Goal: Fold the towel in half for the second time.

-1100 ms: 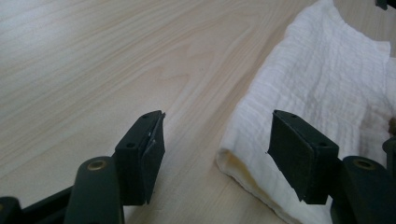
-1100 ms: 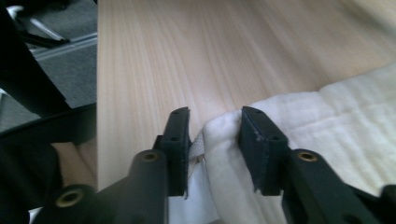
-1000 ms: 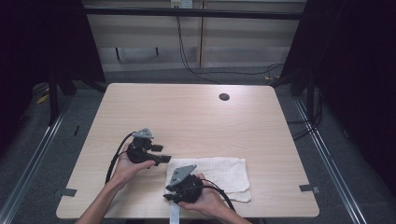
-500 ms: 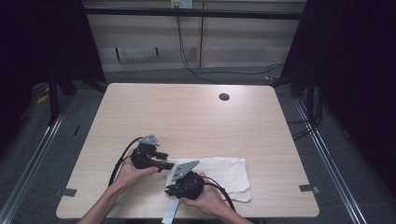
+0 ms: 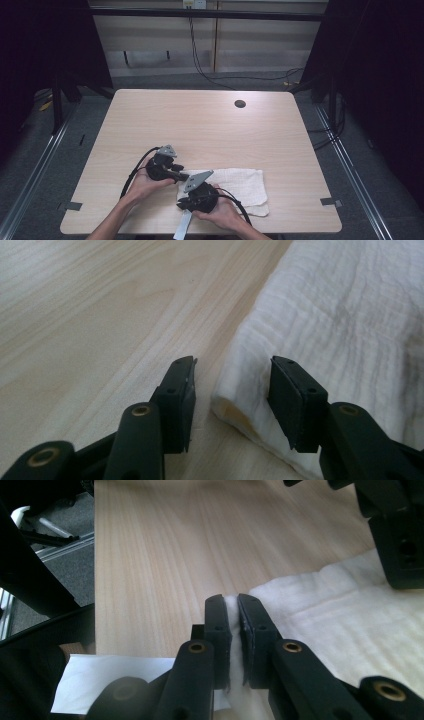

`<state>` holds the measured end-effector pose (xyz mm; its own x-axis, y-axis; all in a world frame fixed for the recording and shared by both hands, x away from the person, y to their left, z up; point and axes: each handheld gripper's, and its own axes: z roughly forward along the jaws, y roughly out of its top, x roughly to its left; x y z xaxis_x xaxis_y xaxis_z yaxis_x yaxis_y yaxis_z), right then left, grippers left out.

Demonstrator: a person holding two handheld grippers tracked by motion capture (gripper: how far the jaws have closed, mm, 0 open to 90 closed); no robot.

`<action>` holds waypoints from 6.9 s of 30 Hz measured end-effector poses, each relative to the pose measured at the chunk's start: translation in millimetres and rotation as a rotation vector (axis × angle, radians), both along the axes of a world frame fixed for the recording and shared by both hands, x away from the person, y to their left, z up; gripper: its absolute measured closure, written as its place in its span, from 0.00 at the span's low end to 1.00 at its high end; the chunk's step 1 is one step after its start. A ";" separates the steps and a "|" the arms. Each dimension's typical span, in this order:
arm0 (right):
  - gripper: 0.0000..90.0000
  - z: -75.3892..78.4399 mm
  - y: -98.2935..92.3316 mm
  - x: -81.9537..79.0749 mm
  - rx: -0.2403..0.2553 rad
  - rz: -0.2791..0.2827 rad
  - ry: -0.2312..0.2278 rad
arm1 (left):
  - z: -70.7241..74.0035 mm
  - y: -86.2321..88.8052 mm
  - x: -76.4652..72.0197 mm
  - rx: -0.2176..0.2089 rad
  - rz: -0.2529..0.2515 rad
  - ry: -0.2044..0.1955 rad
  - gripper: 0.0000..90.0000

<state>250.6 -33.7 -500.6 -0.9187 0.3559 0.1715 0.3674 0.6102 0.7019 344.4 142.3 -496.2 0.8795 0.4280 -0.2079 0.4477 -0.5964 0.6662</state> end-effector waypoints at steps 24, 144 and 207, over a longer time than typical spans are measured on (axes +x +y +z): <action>0.94 13.1 -0.2 -1.8 0.048 -0.002 0.022 | 7.8 13.2 -1.5 -0.088 -0.006 0.056 0.93; 0.94 58.1 -94.3 -11.8 0.239 -0.224 -0.060 | 47.3 -81.6 22.5 -0.165 -0.041 0.027 0.94; 0.54 30.1 -196.6 -21.2 0.185 -0.520 0.019 | 42.9 -88.8 10.1 -0.150 -0.023 0.010 0.54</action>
<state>229.4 -230.3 -470.4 -0.6260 0.7244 0.2886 0.6010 0.2124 0.7705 354.4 53.5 -453.3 0.8865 0.3710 -0.2764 0.4417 -0.5009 0.7443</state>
